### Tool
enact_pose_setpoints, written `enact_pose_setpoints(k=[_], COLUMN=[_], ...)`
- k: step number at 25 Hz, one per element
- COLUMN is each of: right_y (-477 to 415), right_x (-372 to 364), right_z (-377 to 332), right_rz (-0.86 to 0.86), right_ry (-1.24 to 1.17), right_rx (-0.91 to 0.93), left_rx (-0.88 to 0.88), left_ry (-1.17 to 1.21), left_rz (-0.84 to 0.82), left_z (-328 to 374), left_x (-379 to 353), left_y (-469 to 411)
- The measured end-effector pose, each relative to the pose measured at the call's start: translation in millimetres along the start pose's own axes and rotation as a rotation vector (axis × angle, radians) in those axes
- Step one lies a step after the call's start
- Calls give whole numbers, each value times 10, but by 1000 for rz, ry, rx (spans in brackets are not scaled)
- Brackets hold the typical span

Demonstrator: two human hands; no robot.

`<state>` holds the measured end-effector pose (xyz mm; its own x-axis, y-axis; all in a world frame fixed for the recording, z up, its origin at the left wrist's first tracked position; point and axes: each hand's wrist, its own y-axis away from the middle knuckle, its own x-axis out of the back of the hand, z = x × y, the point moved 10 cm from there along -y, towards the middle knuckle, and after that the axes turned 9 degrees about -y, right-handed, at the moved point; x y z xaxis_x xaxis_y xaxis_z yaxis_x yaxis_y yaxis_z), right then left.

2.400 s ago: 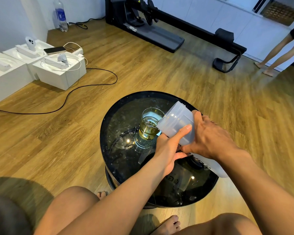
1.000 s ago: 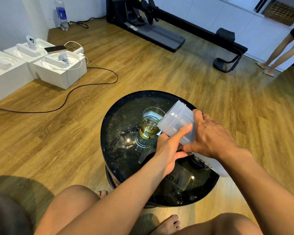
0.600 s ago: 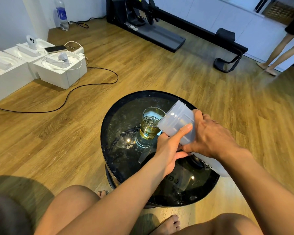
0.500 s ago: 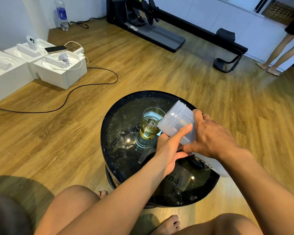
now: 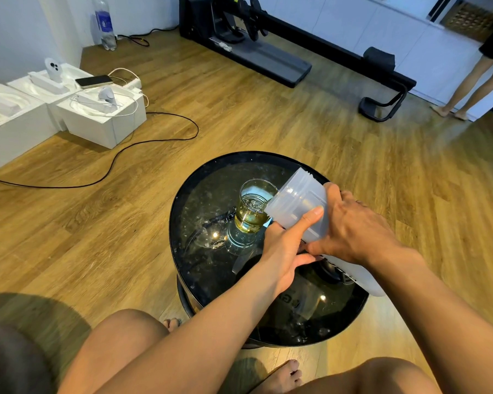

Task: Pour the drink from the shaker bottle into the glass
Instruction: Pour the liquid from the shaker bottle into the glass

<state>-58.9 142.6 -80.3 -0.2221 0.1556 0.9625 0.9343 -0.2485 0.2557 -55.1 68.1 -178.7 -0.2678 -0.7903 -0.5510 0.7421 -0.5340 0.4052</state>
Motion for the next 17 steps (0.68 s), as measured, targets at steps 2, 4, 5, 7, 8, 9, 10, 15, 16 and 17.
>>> enact_pose_setpoints(k=[2, 4, 5, 7, 8, 9, 10, 15, 16, 17], right_y=[3, 4, 4, 0, -2, -3, -3, 11, 13, 16], right_x=[1, 0, 0, -2, -3, -2, -2, 8, 8, 9], right_z=[-3, 1, 3, 2, 3, 2, 2, 3, 2, 0], right_rz=[-1, -2, 0, 3, 4, 6, 7, 7, 6, 5], right_ry=[2, 5, 6, 11, 12, 12, 12, 16, 15, 15], right_rx=[-1, -5, -5, -3, -2, -1, -1, 3, 3, 3], left_rx=[1, 0, -1, -2, -1, 1, 3, 4, 4, 5], left_ry=[3, 2, 0, -4, -3, 0, 6, 16, 15, 14], left_rz=[0, 1, 3, 10, 14, 15, 15, 10, 10, 11], left_z=[4, 2, 3, 5, 4, 3, 1, 4, 4, 4], left_x=[2, 5, 9, 14, 15, 13, 11, 5, 4, 4], left_y=[5, 6, 5, 5, 4, 4, 5, 12, 15, 17])
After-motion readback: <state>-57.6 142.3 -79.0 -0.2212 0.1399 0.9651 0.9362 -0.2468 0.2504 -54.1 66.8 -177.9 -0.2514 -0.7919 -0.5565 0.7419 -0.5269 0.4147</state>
